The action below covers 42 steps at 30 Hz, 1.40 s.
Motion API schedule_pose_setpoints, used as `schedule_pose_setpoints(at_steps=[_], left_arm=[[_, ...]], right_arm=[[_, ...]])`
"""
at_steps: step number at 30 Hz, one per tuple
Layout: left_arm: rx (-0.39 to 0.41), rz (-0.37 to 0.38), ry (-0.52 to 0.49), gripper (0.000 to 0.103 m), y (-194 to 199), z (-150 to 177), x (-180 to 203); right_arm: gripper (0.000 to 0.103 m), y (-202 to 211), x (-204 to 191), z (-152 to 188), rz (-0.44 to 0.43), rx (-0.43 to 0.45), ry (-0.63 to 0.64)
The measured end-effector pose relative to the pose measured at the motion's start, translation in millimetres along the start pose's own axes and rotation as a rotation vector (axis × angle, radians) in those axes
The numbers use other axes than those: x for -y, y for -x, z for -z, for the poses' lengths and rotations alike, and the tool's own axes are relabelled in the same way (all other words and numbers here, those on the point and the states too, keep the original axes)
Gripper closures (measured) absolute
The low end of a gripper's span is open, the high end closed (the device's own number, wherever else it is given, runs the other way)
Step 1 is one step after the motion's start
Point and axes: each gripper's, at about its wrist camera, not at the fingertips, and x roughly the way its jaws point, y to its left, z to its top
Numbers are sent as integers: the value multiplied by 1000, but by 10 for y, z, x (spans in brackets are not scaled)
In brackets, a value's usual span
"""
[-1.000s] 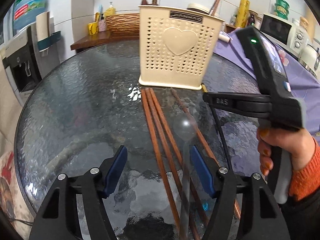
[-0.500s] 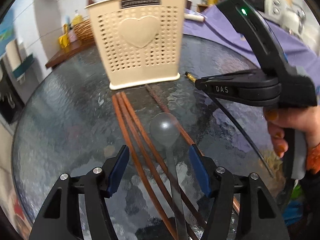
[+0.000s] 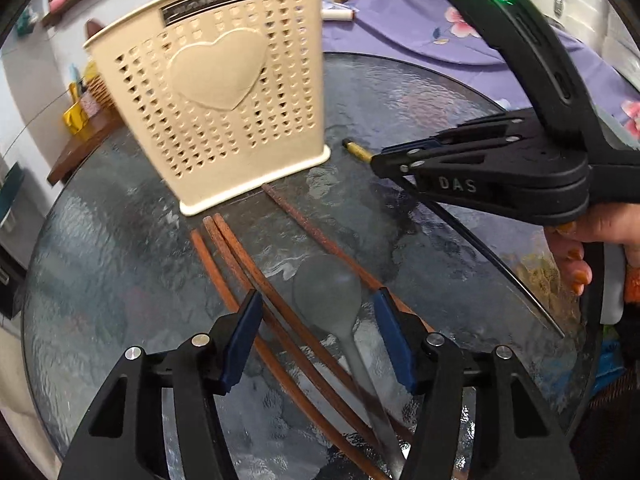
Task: Organize utensils
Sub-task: 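Grasp the grey plastic spoon with the left gripper while the right gripper grasps a black chopstick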
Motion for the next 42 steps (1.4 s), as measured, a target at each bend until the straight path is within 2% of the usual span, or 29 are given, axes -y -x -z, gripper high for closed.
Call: schedule_pose_setpoints(at_steps=[6, 11, 17, 21, 26, 28, 34, 38, 39, 42], left_arm=[[4, -24, -42, 55, -48, -79, 98], [29, -37, -5, 55, -4, -99, 37], [53, -48, -19, 55, 113, -61, 131], [48, -32, 16, 71, 93, -2, 110], [43, -10, 49, 81, 68, 34, 129], [42, -27, 38, 87, 59, 41, 169], [42, -11, 84, 91, 49, 4, 138], [94, -36, 100, 90, 128, -4, 107], [108, -34, 102, 85, 163, -8, 94], [92, -63, 96, 59, 159, -31, 78]], right_arm=[[94, -29, 25, -41, -7, -8, -4], [94, -36, 39, -70, -9, -14, -8], [94, -43, -17, -44, 8, -7, 4], [94, -37, -25, -25, 1, -5, -4], [94, -30, -11, -22, 3, -2, -5], [94, -27, -12, -23, 4, -3, -4], [94, -30, -12, -24, 0, -4, -5], [94, -28, -8, -21, -2, -3, -6], [94, -29, -6, -21, -2, -3, -6], [94, -29, -3, -22, -1, -2, -6]])
